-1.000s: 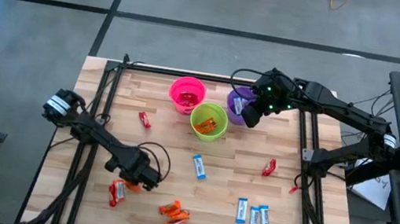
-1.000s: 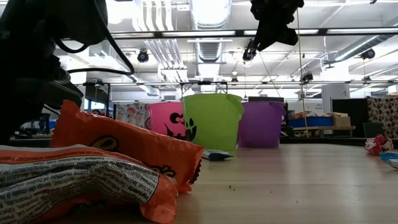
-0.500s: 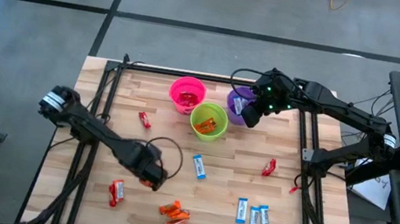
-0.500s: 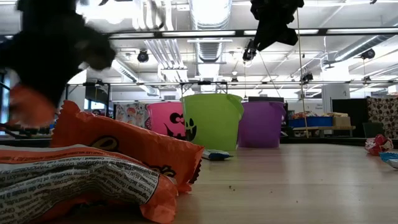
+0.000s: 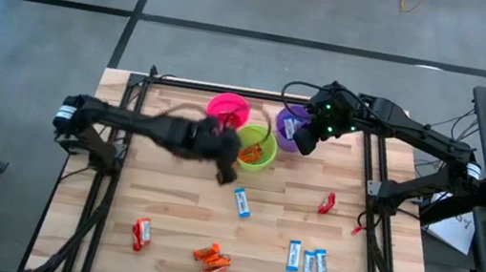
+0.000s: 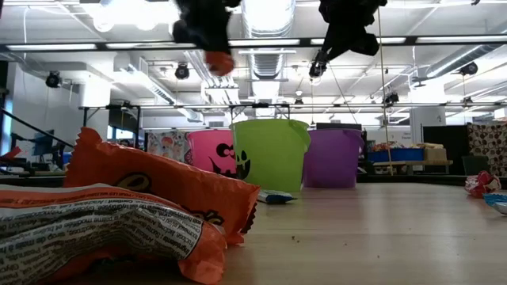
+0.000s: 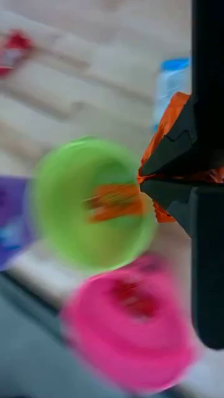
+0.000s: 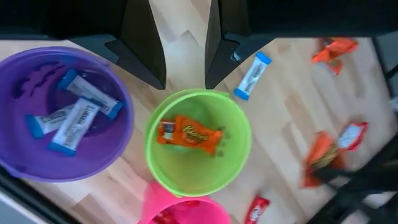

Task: Sort candy
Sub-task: Put the orange candy into the green bin, then put the blue candy into the violet bin

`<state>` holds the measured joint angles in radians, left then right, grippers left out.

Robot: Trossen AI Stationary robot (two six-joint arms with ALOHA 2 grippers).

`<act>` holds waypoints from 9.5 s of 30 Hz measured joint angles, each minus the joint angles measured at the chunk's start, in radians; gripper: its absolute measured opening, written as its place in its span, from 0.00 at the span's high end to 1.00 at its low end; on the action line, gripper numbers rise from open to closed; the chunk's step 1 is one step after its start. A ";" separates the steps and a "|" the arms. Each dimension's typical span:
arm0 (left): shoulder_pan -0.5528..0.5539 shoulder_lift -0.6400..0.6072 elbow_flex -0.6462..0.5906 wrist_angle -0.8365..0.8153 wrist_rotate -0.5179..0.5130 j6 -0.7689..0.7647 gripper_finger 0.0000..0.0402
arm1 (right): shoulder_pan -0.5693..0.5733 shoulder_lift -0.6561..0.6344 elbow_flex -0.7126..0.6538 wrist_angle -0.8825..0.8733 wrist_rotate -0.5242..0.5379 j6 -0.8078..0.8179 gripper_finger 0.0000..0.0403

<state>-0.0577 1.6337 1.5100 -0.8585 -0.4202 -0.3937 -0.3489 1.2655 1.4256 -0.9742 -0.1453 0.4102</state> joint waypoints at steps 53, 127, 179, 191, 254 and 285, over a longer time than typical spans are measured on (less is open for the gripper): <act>0.196 0.192 0.100 0.158 0.092 0.587 0.67 | 0.046 -0.014 0.163 -0.197 -0.020 0.080 0.75; -0.234 -0.425 -0.440 0.505 0.270 0.043 0.69 | 0.842 0.584 -0.222 0.192 -0.102 1.136 0.46; -0.227 -0.395 -0.424 0.547 0.115 -0.016 0.69 | 0.689 0.200 -0.194 0.151 0.064 -0.048 0.89; -0.227 -0.386 -0.424 0.548 0.113 -0.102 0.69 | 0.693 0.378 -0.195 0.212 -0.029 -0.318 0.72; -0.172 -0.365 -0.424 0.574 0.112 -0.147 0.69 | 0.485 0.034 -0.204 0.242 0.182 -0.398 0.98; -0.169 -0.364 -0.424 0.560 0.086 -0.142 0.69 | 0.493 0.401 -0.610 0.943 0.295 -0.061 0.98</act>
<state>-0.2268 1.2694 1.0859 -0.2987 -0.3338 -0.5358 0.1444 1.6665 0.8158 -0.0312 0.1499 0.3495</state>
